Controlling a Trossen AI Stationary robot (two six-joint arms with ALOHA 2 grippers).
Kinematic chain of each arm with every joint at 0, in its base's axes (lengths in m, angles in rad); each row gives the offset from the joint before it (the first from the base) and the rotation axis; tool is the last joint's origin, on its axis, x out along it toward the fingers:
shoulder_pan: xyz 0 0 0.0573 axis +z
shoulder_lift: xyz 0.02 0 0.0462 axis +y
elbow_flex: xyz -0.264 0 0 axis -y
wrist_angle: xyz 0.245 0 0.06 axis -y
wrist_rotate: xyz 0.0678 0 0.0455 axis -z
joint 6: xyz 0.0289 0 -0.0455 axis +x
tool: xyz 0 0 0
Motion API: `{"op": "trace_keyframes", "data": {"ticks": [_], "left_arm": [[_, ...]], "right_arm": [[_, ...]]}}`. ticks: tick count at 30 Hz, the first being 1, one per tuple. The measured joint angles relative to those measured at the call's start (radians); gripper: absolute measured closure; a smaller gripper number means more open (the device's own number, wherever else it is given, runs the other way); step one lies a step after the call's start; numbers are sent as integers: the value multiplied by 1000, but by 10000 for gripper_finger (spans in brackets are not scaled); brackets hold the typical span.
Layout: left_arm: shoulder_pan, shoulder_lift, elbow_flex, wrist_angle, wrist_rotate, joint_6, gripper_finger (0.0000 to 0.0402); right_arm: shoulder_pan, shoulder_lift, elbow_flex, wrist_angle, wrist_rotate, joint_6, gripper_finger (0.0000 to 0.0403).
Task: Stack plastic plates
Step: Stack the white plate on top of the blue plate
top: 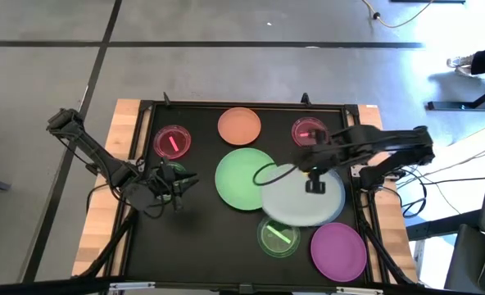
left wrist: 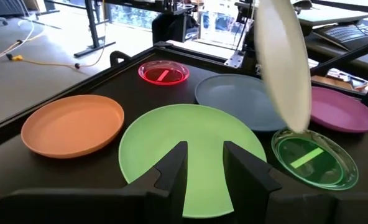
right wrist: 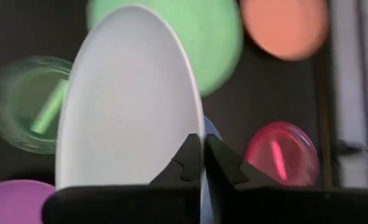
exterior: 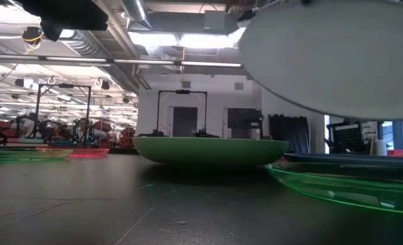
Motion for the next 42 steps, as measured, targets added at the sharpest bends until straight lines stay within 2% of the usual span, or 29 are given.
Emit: {"op": "trace_keyframes", "data": {"ticks": [3,5,11,15,19,25,30,33,38,42], "left_arm": [[-3,0,0,44,-1,49,305],[-3,0,0,81,0,88,305],[-3,0,0,174,9,171,305],[-3,0,0,290,16,265,305],[8,0,0,408,19,392,305],[51,0,0,535,68,521,305],[119,7,0,585,145,583,305],[153,13,0,590,182,608,305],[180,30,0,591,217,611,305],[179,35,0,593,218,611,305]], "right_arm": [[19,-47,-32,-15,55,48,403],[20,-94,-90,14,22,47,403],[15,-231,-347,92,-22,70,403],[15,-317,-506,141,-48,72,403],[15,-371,-625,205,-2,76,403],[15,-386,-774,343,39,65,403],[15,-377,-898,495,42,20,403],[15,-377,-961,572,79,15,403],[8,-377,-1036,608,170,16,403],[-40,-368,-1075,641,164,15,403]]}}
